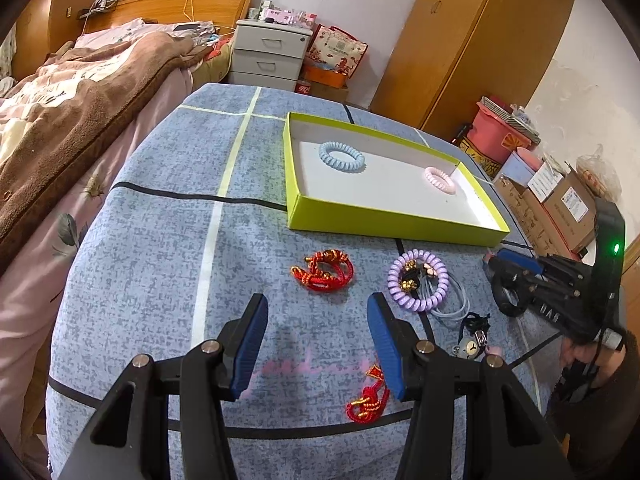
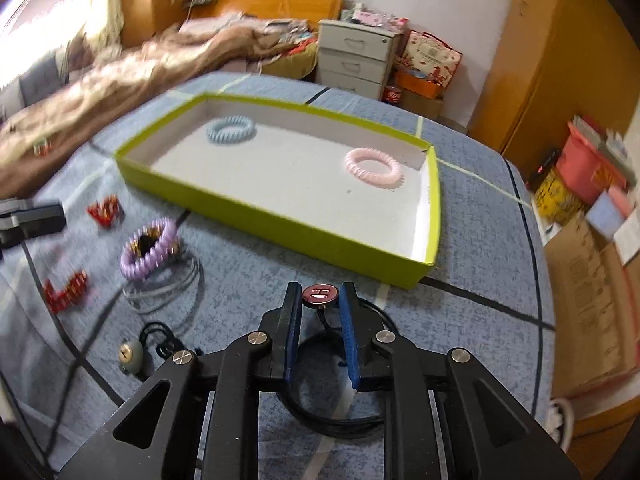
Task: Organize jewelry
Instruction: 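Grasp the black charm hair tie with right tool while left grasps red tassel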
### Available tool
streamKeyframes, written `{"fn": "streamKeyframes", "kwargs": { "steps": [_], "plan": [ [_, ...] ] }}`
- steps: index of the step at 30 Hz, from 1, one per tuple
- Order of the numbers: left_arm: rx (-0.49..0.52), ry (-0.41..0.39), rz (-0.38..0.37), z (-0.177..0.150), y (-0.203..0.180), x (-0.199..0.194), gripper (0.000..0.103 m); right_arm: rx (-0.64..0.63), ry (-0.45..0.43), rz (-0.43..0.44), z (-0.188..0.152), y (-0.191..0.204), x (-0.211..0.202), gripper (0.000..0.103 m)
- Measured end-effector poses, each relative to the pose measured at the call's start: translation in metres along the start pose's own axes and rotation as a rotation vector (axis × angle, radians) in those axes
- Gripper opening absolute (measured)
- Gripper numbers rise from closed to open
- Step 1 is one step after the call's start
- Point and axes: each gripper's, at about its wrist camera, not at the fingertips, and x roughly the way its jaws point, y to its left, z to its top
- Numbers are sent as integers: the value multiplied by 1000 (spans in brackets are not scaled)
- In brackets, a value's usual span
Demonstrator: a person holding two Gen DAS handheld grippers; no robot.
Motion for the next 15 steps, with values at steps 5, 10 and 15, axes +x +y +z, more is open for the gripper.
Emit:
{"fn": "streamKeyframes", "kwargs": {
  "steps": [5,10,15],
  "plan": [
    [45,27,-25,-9,-9,-1,54,104,-82,15,4,-19,-19,20],
    [138,75,-39,-25,-28,-2,54,153,-150,-4,3,-29,-38,20],
    [213,102,3,-40,-45,4,54,179,-185,-5,-2,-30,-52,20]
  ]
}}
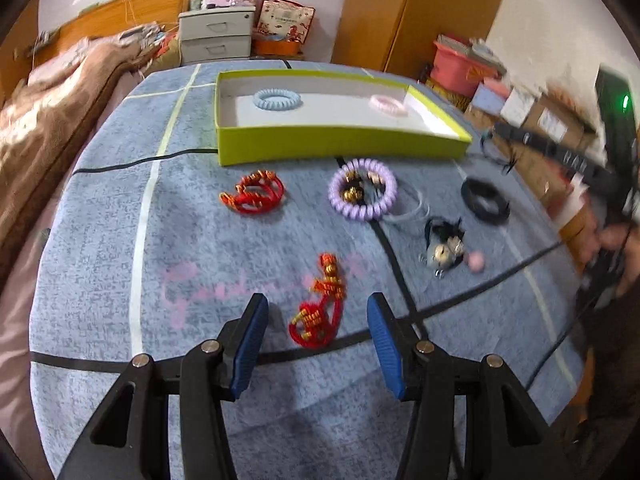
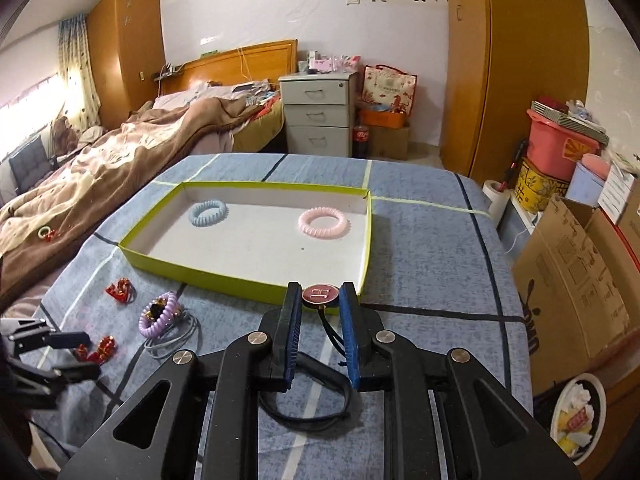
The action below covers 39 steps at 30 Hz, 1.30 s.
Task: Organize jewelry
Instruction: 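Grasp the black charm hair tie with right tool while left grasps red tassel, then carry the black hair tie and red tassel into the yellow box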
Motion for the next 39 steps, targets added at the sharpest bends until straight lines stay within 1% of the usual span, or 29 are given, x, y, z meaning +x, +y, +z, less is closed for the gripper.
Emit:
{"fn": "streamKeyframes", "kwargs": {
  "steps": [3,7,9,11,13,14,15,18,23,27,35,39],
  "plan": [
    [-25,-9,17,0,0,0,54,2,-8,3,-1,0,-5,20],
    [55,-1,96,-1,-11,4,53,4,-14,7,-5,2,-10,20],
    [51,-4,103,-1,-11,5,53,11,-20,8,-6,3,-12,20],
    [38,-8,107,0,-9,4,48,8,-16,12,-8,5,-13,20],
    [42,-5,123,1,-8,4,34,3,-14,13,-10,6,-14,20],
    [44,-4,120,1,-7,4,31,1,-11,15,-11,6,-14,20],
    [42,-5,123,2,-7,4,25,3,-13,15,-12,7,-15,20],
    [38,-7,124,4,-6,5,16,9,-12,20,-13,8,-15,20],
    [0,-27,80,9,-1,4,15,15,-17,23,-15,8,-16,20],
    [-15,-92,45,20,-2,-6,15,26,-22,32,-14,8,-17,20],
    [-34,-176,12,53,-2,-16,15,29,-32,47,-7,9,-15,20],
    [-35,-200,16,69,-1,-16,15,35,-35,58,0,8,-13,20]
  ]
}}
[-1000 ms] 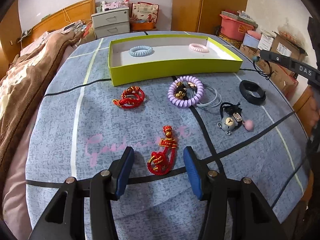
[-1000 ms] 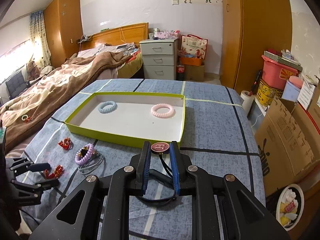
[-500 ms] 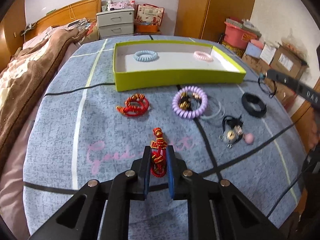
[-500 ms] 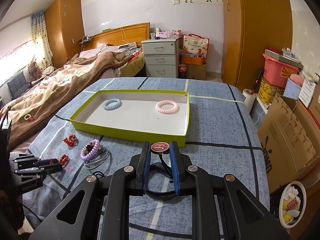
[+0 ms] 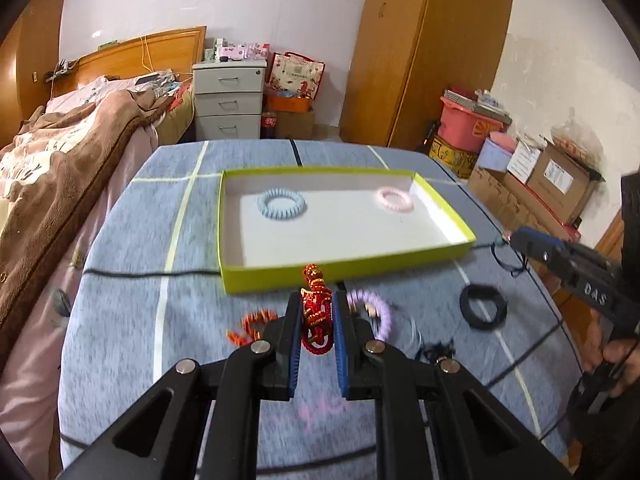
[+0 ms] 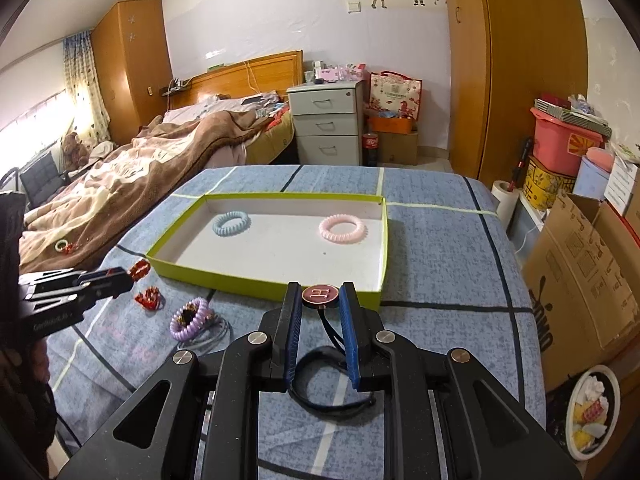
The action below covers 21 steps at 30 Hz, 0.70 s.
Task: Organize jewelry
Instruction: 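Carry the black hair tie and red tassel into the yellow box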
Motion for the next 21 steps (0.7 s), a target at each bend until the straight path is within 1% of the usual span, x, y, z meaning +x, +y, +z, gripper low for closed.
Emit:
{"fn": "streamKeyframes", "kwargs": {
  "steps": [4,8,11,12,16,21],
  "plan": [
    [-11,-22,-18,17,5,5,15,-12,2,16,13,0,8,20],
    [-21,-32,14,28,11,15,15,-18,3,56,33,3,23,20],
    [-53,-20,-5,35,18,25,15,-28,10,76,47,7,43,20],
    [-58,-14,-1,37,19,29,15,-29,15,81,50,8,49,20],
    [-46,-1,2,44,19,41,15,-23,40,108,62,10,75,20],
    [-39,16,18,47,21,55,15,-26,83,123,71,15,108,20]
  ]
}}
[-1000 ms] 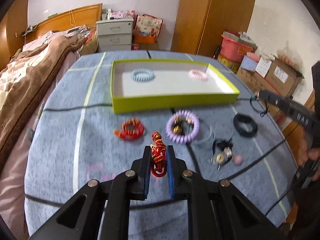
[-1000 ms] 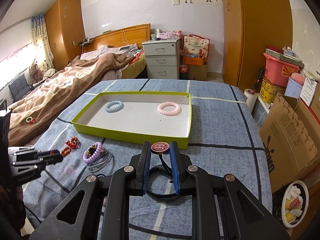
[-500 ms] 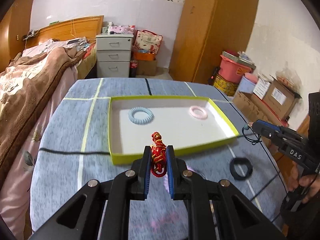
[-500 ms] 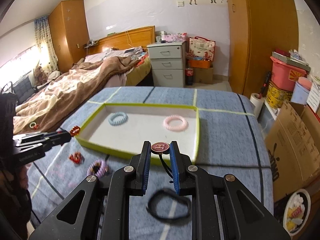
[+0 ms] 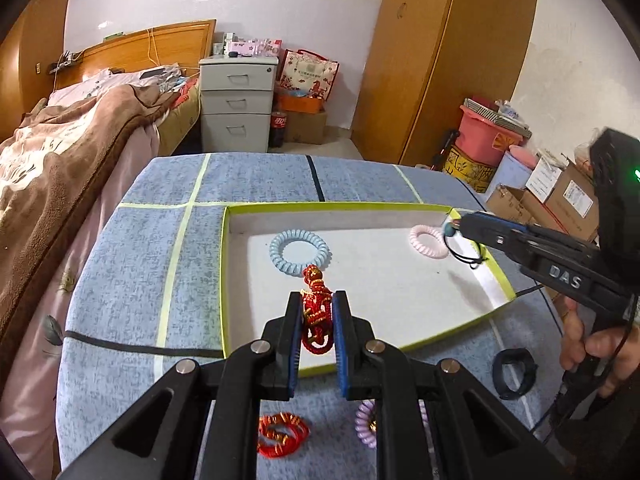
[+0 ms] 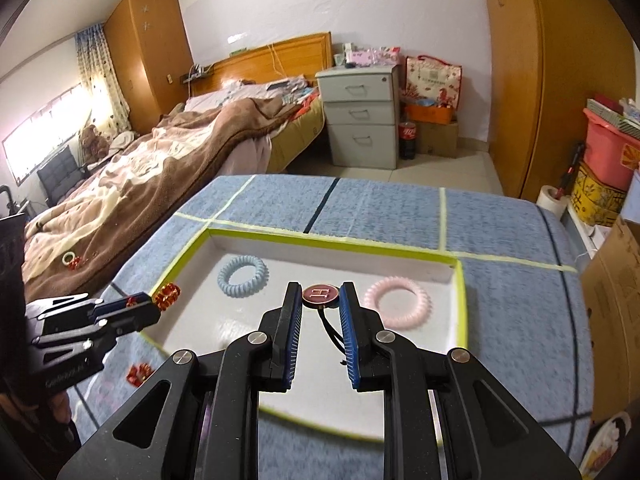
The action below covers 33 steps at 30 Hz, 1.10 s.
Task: Organize jewelry
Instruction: 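Carry the black hair tie and red tassel into the yellow box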
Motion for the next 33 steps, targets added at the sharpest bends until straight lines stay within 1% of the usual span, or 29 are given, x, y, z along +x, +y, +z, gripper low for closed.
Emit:
{"fn": "streamKeyframes", "kwargs": {
  "steps": [5,13,20,27,29,33],
  "plan": [
    [6,35,10,0,1,14,15,-9,49,3,3,1,24,20],
    [-14,72,22,-1,7,28,15,-6,108,15,0,-2,48,20],
    [-30,89,10,-3,10,35,16,-5,141,23,-4,-2,59,20],
    [-25,112,15,-6,10,42,17,-4,165,21,-8,-2,65,20],
    [-25,112,16,-7,10,41,18,-2,172,21,-9,-2,66,20],
    [-29,112,8,-8,10,42,28,7,177,21,-11,-2,67,20]
  ]
}}
